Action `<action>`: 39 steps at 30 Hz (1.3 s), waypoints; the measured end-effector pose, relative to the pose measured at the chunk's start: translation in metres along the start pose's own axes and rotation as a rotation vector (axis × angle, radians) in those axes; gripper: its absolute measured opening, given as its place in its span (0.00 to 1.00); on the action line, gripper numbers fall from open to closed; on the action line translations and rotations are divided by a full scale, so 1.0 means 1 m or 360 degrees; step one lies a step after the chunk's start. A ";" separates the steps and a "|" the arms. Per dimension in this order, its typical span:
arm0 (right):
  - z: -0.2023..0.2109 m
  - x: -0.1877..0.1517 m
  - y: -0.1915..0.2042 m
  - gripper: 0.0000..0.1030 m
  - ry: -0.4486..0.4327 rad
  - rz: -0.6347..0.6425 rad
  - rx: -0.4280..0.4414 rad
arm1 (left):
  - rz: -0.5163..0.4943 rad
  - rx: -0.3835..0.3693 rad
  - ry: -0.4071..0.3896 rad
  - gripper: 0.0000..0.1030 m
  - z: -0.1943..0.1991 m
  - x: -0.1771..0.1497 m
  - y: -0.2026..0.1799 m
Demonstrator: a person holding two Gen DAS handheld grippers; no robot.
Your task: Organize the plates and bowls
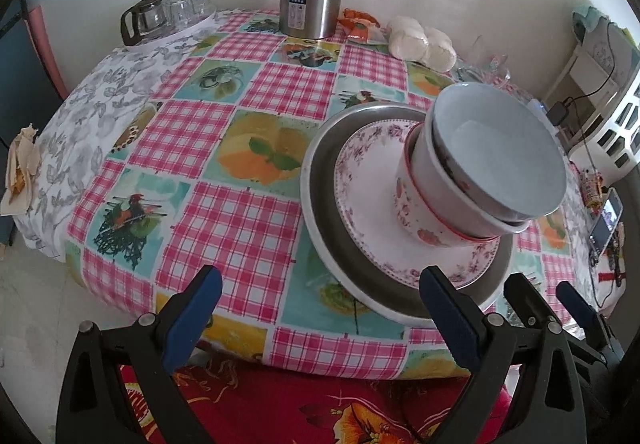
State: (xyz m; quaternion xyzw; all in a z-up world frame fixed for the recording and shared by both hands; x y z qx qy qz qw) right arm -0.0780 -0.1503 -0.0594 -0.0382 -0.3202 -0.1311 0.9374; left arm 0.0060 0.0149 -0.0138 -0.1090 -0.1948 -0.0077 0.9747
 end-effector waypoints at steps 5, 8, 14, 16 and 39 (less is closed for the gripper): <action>-0.001 -0.002 0.001 1.00 0.0018 0.0007 0.0001 | 0.0008 0.0038 0.0021 0.96 -0.002 -0.002 0.003; -0.003 -0.004 0.000 1.00 0.0035 0.0003 0.0001 | 0.0006 0.0072 0.0039 0.96 -0.004 -0.004 0.005; -0.007 -0.009 -0.003 1.00 0.0077 -0.0011 0.0000 | -0.0009 0.0132 0.0060 0.96 -0.007 -0.007 0.007; -0.008 -0.010 -0.004 1.00 0.0085 -0.0016 0.0000 | -0.0014 0.0140 0.0072 0.96 -0.009 -0.009 0.007; -0.018 -0.018 -0.011 1.00 0.0161 -0.0037 -0.0014 | -0.0080 0.0198 0.0144 0.96 -0.025 -0.018 0.003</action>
Point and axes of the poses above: each gripper's, at about its wrist camera, not at the fingertips, and z roughly against the way its jaws point, y to its left, x to its top, the point moved 10 cm from there along -z, roughly the way its jaws point, and after that the axes turned 14 degrees about z, right-handed, at the moved point
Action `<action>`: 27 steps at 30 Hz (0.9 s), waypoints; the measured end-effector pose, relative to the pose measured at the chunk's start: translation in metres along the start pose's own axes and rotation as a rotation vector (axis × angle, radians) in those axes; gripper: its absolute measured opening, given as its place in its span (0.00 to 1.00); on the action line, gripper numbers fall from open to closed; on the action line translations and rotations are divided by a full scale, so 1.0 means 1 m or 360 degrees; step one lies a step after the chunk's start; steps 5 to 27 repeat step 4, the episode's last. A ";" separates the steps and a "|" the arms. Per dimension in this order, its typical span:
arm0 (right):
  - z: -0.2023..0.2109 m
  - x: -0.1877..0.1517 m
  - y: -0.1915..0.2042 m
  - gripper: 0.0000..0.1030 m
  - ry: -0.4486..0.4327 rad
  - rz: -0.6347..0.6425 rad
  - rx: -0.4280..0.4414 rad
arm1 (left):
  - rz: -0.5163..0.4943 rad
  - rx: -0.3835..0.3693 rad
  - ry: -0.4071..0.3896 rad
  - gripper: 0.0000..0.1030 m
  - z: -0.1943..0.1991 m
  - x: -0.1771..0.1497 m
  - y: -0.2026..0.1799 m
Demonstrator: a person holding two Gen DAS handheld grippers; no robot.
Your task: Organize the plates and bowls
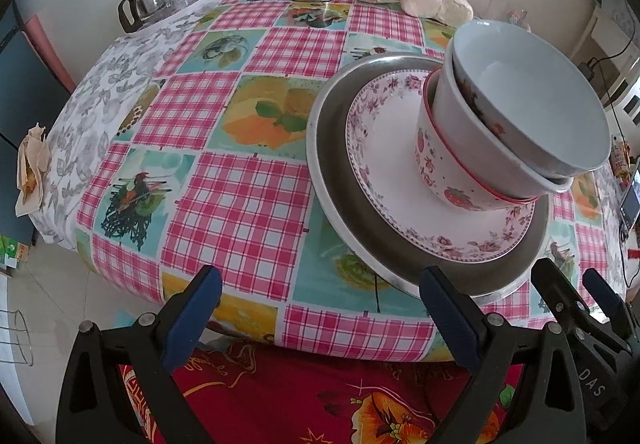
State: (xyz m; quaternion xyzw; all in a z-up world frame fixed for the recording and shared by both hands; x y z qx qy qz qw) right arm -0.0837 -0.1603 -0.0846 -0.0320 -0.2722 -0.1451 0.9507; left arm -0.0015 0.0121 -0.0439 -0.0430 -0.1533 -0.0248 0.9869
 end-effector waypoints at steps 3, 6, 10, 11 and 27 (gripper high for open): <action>-0.001 -0.001 0.000 1.00 0.0011 0.0003 -0.0004 | -0.0001 0.0003 0.0007 0.96 -0.002 0.000 0.000; -0.002 -0.001 -0.001 1.00 0.0017 0.0004 -0.0006 | -0.0003 0.0005 0.0012 0.96 -0.003 0.000 -0.001; -0.002 -0.001 -0.001 1.00 0.0017 0.0004 -0.0006 | -0.0003 0.0005 0.0012 0.96 -0.003 0.000 -0.001; -0.002 -0.001 -0.001 1.00 0.0017 0.0004 -0.0006 | -0.0003 0.0005 0.0012 0.96 -0.003 0.000 -0.001; -0.002 -0.001 -0.001 1.00 0.0017 0.0004 -0.0006 | -0.0003 0.0005 0.0012 0.96 -0.003 0.000 -0.001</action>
Point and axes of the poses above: each gripper's, at about its wrist camera, not at the fingertips, and z roughly against the way its jaws point, y to its left, x to its top, the point moved 10 cm from there along -z, roughly the way its jaws point, and after that the axes turned 14 degrees about z, right-handed, at the moved point
